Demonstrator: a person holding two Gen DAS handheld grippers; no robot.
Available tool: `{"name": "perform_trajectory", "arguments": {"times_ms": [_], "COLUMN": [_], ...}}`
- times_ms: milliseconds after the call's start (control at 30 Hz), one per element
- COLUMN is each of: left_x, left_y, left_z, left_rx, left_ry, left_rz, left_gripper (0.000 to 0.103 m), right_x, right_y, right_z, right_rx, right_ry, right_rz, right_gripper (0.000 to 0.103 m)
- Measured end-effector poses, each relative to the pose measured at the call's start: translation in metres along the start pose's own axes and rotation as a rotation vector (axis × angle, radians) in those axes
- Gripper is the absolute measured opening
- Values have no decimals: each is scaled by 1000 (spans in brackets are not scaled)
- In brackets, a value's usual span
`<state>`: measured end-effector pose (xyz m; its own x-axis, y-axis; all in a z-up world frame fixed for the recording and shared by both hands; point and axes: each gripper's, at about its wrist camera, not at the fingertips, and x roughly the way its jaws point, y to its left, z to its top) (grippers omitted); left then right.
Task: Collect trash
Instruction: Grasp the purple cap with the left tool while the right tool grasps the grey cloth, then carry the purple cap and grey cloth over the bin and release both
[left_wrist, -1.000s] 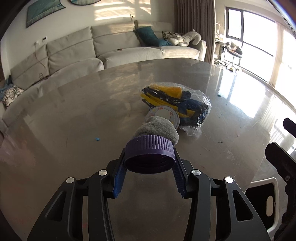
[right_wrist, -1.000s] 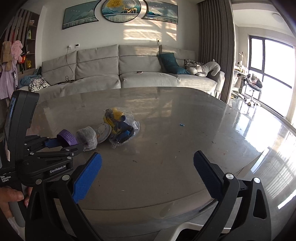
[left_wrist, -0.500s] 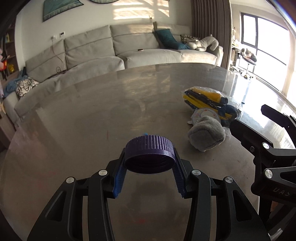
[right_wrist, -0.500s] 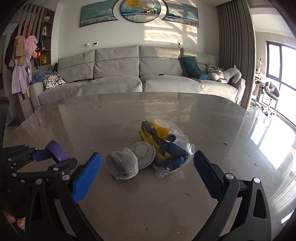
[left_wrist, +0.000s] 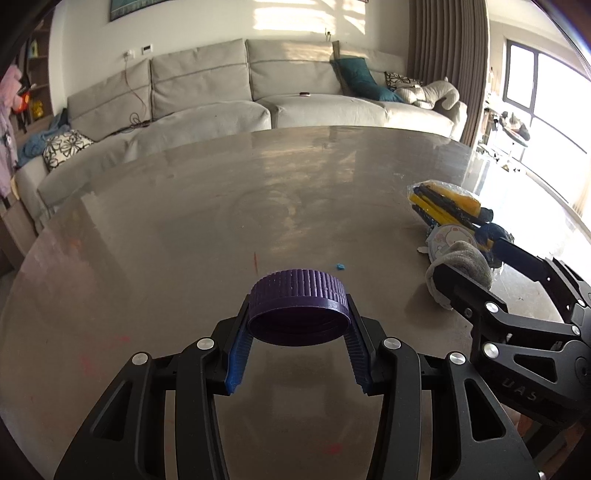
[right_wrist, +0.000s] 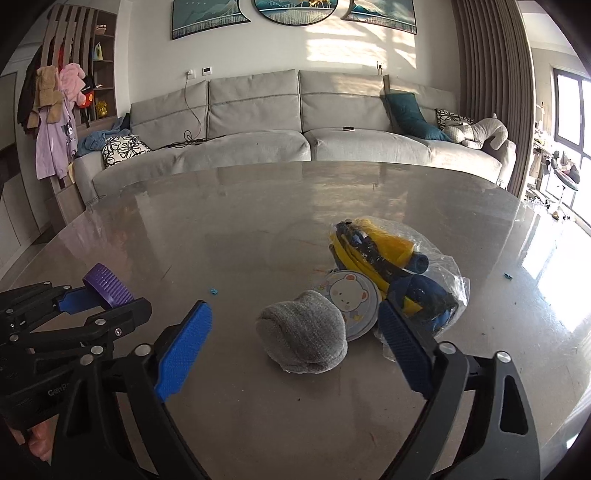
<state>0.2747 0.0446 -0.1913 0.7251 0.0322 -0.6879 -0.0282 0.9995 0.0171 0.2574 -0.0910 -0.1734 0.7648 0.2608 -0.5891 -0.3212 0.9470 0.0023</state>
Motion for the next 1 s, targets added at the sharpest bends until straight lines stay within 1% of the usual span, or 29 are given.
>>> {"name": "perform_trajectory", "arguments": {"times_ms": [67,100,133,167,200,233,267,433,633,767,833,1000], "left_x": [0,-1,-1,-2,-2,-3,-4,-12,-21,-30,-37,-48], "left_y": [2,3,4,4,5,5,5,4,-12,-37,-50,-85], "left_z": [1,1,1,2,2,2,2,2,2,-1,-5,-16], "left_rx": [-5,-9,-13,-16,-19,-21,-23,-33,-23,22,50,118], "left_ry": [-1,-2,-3,-5,-8,-10,-12,-34,-46,-62,-72,-67], "left_rz": [0,-2,-3,-3,-4,-8,-10,-28,-106,-160,-185,-264], "left_gripper": [45,45,45,45,45,45,45,45,45,45,45,45], "right_x": [9,10,10,10,9,6,2,-34,-83,-108,-118,-138], "right_y": [7,8,7,4,1,-3,-5,-6,-19,-32,-39,-58], "right_z": [-2,-3,-3,-3,-2,-1,-1,2,3,-5,-15,-41], "right_rx": [-21,-26,-18,4,30,51,65,71,91,109,116,147], "right_ry": [57,67,69,79,86,81,71,-12,-110,-140,-149,-136], "right_rz": [-55,-64,-58,-40,-13,12,23,10,-20,-62,-89,-153], "right_gripper": [53,47,41,21,16,14,13,13,13,13,13,13]}}
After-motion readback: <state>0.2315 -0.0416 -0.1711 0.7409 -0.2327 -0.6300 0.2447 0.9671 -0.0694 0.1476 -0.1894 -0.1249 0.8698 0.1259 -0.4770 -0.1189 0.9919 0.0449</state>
